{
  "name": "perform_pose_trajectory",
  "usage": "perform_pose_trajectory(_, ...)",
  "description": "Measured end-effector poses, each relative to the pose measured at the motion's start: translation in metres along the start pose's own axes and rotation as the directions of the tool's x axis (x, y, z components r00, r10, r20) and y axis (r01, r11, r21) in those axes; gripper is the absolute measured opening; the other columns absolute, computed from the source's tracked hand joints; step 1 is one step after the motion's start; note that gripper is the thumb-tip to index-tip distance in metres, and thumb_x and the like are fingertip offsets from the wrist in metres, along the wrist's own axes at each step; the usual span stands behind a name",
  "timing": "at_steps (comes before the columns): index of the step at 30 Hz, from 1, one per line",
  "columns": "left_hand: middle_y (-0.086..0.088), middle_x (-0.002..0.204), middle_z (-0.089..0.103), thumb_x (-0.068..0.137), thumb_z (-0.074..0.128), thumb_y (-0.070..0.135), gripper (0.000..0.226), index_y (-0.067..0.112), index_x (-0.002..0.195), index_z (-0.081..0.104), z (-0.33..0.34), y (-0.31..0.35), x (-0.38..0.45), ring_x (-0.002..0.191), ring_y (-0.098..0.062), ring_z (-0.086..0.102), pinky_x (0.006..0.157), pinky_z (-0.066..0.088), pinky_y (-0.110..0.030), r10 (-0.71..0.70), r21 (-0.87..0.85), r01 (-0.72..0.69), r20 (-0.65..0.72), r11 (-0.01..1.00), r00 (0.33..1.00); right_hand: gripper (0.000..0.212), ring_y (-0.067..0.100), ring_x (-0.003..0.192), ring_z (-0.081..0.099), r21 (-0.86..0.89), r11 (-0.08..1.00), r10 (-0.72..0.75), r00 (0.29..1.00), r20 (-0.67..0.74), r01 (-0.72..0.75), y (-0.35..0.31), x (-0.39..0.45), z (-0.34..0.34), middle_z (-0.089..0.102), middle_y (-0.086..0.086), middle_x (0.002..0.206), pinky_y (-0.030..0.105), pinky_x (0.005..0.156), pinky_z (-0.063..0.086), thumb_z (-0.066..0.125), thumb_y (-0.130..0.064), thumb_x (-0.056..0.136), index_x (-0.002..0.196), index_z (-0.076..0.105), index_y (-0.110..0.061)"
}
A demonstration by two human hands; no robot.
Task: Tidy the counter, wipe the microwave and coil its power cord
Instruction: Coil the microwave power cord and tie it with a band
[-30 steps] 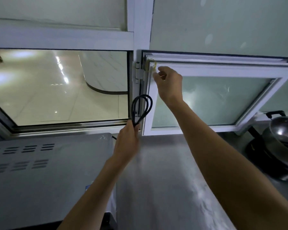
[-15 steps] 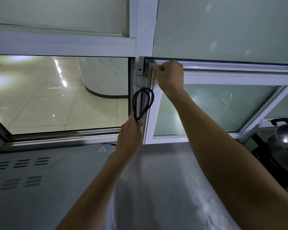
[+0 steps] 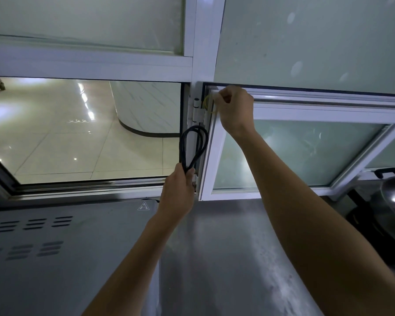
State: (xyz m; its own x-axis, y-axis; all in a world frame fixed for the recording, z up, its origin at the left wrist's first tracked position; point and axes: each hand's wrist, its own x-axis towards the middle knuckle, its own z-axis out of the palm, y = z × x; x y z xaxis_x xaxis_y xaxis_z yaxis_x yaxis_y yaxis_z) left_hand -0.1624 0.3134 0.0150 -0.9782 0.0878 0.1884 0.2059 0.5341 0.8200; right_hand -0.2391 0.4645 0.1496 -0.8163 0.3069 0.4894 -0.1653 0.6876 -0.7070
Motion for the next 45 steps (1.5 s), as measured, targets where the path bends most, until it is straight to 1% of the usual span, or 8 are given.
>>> perform_pose_trajectory(5, 0.000, 0.073, 0.054, 0.106, 0.039, 0.033, 0.026, 0.011, 0.097, 0.048, -0.002, -0.005, -0.016, 0.064, -0.020, 0.051, 0.054, 0.035, -0.034, -0.027, -0.013, 0.027, -0.006, 1.000, 1.000, 0.018, -0.003, 0.067, 0.062, 0.174, 0.984, 0.034, 0.999, 0.039, -0.040, 0.008, -0.042, -0.017, 0.070, -0.008, 0.076, 0.012, 0.062, 0.047, 0.061, -0.025, 0.097, 0.086, 0.071, -0.015)
perform_pose_trajectory(9, 0.000, 0.080, 0.056, 0.107, 0.040, 0.029, 0.024, 0.009, 0.103, 0.052, 0.003, -0.009, -0.038, 0.074, -0.024, 0.052, 0.061, 0.032, -0.035, -0.015, 0.023, 0.015, -0.003, 1.000, 1.000, 0.016, 0.009, 0.076, 0.070, 0.351, 0.909, 0.206, 0.974, 0.090, -0.225, 0.028, -0.089, -0.031, 0.075, -0.002, 0.081, 0.021, 0.068, 0.051, 0.061, -0.024, 0.096, 0.090, 0.073, -0.015)
perform_pose_trajectory(18, -0.018, 0.095, 0.063, 0.106, 0.041, 0.028, 0.019, 0.014, 0.094, 0.045, 0.016, -0.013, -0.089, 0.093, -0.042, 0.057, 0.067, 0.030, -0.036, 0.043, 0.151, -0.053, 0.070, 0.987, 0.997, 0.013, 0.014, 0.082, 0.068, 0.607, 0.571, 0.495, 0.822, 0.282, -0.553, 0.068, -0.179, -0.053, 0.075, 0.005, 0.089, 0.032, 0.079, 0.045, 0.061, -0.021, 0.096, 0.089, 0.064, -0.011)
perform_pose_trajectory(23, -0.017, 0.103, 0.063, 0.106, 0.040, 0.029, 0.020, 0.011, 0.104, 0.049, 0.021, -0.020, -0.107, 0.102, -0.041, 0.057, 0.071, 0.031, -0.036, 0.036, 0.223, -0.064, 0.130, 0.973, 0.991, 0.012, 0.028, 0.098, 0.072, 0.757, 0.313, 0.536, 0.764, 0.358, -0.574, 0.083, -0.213, -0.057, 0.073, 0.018, 0.109, 0.035, 0.084, 0.050, 0.054, -0.018, 0.101, 0.098, 0.060, -0.008)
perform_pose_trajectory(27, -0.010, 0.093, 0.056, 0.106, 0.038, 0.031, 0.021, 0.011, 0.103, 0.047, 0.021, -0.023, -0.118, 0.095, -0.037, 0.058, 0.069, 0.031, -0.036, 0.031, 0.250, -0.076, 0.178, 0.965, 0.984, 0.015, 0.031, 0.108, 0.069, 0.795, 0.214, 0.550, 0.743, 0.382, -0.568, 0.090, -0.232, -0.059, 0.071, 0.019, 0.113, 0.033, 0.087, 0.053, 0.049, -0.018, 0.104, 0.100, 0.058, -0.006)
perform_pose_trajectory(30, -0.018, 0.104, 0.062, 0.107, 0.038, 0.031, 0.026, 0.007, 0.108, 0.049, 0.022, -0.025, -0.122, 0.099, -0.039, 0.057, 0.071, 0.032, -0.036, 0.017, 0.275, -0.068, 0.186, 0.959, 0.982, 0.015, 0.032, 0.109, 0.069, 0.809, 0.188, 0.559, 0.738, 0.378, -0.557, 0.094, -0.243, -0.059, 0.072, 0.018, 0.109, 0.031, 0.082, 0.054, 0.049, -0.017, 0.104, 0.094, 0.057, -0.009)
perform_pose_trajectory(34, -0.014, 0.095, 0.059, 0.107, 0.038, 0.031, 0.021, 0.013, 0.097, 0.044, 0.022, -0.028, -0.125, 0.092, -0.037, 0.056, 0.070, 0.031, -0.036, 0.017, 0.265, -0.069, 0.195, 0.962, 0.981, 0.012, 0.030, 0.103, 0.070, 0.805, 0.199, 0.556, 0.741, 0.377, -0.559, 0.099, -0.254, -0.058, 0.072, 0.014, 0.100, 0.028, 0.080, 0.052, 0.052, -0.018, 0.103, 0.101, 0.054, -0.007)
perform_pose_trajectory(45, 0.002, 0.079, 0.049, 0.106, 0.039, 0.032, 0.023, 0.013, 0.094, 0.045, 0.027, -0.040, -0.127, 0.071, -0.017, 0.047, 0.062, 0.029, -0.032, 0.037, 0.266, -0.095, 0.216, 0.959, 0.976, 0.022, 0.013, 0.078, 0.055, 0.680, 0.397, 0.644, 0.715, 0.272, -0.617, 0.103, -0.265, -0.049, 0.063, 0.000, 0.080, 0.029, 0.079, 0.042, 0.067, -0.022, 0.093, 0.072, 0.058, -0.020)
